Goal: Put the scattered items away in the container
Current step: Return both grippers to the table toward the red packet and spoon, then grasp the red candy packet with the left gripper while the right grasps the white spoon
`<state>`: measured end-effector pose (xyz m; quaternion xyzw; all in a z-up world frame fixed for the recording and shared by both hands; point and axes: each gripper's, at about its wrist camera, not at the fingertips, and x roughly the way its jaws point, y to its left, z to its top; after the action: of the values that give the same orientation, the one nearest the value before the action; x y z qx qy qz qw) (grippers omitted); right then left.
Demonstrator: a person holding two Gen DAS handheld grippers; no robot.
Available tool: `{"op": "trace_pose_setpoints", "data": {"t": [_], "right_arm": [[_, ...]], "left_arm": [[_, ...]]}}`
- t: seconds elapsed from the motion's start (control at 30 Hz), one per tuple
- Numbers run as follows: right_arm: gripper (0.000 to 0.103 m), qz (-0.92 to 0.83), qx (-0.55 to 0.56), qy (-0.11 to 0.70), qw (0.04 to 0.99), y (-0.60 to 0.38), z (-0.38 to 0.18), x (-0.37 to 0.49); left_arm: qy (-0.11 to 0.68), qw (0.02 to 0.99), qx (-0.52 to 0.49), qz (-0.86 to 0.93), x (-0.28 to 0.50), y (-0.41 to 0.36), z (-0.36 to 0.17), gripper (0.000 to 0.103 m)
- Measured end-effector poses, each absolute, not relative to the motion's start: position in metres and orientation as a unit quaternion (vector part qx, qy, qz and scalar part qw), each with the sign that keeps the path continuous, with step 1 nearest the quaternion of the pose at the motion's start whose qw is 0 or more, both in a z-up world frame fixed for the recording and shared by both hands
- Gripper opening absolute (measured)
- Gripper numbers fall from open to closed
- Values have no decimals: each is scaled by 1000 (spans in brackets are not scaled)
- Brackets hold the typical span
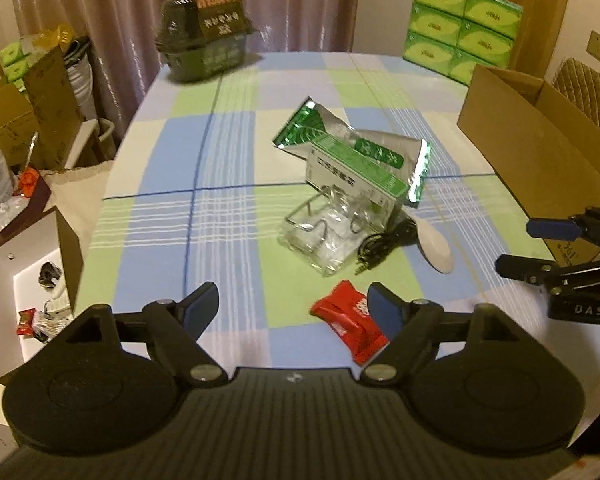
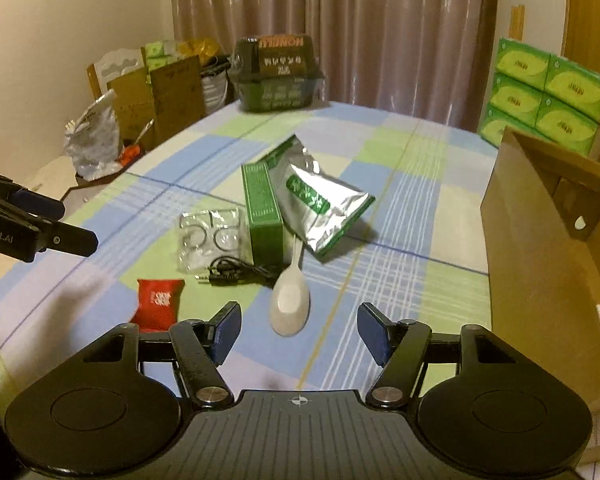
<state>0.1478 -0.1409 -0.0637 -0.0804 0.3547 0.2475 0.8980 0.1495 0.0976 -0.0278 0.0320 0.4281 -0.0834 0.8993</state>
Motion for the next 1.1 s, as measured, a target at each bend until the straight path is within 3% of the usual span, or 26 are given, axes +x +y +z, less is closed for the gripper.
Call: {"op": "trace_pose_setpoints", "data": {"t": [0.4,0.57,0.7,0.77,0.83,1.1], "right_arm": [[65,238,-77,367,896,-148,-80,163],[65,237,-73,375,893,-153,-87,168],[65,233,-69,378,893,-157,-90,171],[65,232,-68,379,893,-158,-91,173],[65,232,-66,381,893,-158,-92,175],[65,246,-70,382,888,-148,-95,178]], "left_arm": [[489,864,48,-111,178,55,-66,77],[508,853,47,-109,191,42,-87,59],[510,852,48,-110,193,38,-95,52],[510,851,55,-114,193,37,-96,38],[509,850,61,-118,193,39,-97,32],[492,857,68,-133,193,44,-93,30]]}}
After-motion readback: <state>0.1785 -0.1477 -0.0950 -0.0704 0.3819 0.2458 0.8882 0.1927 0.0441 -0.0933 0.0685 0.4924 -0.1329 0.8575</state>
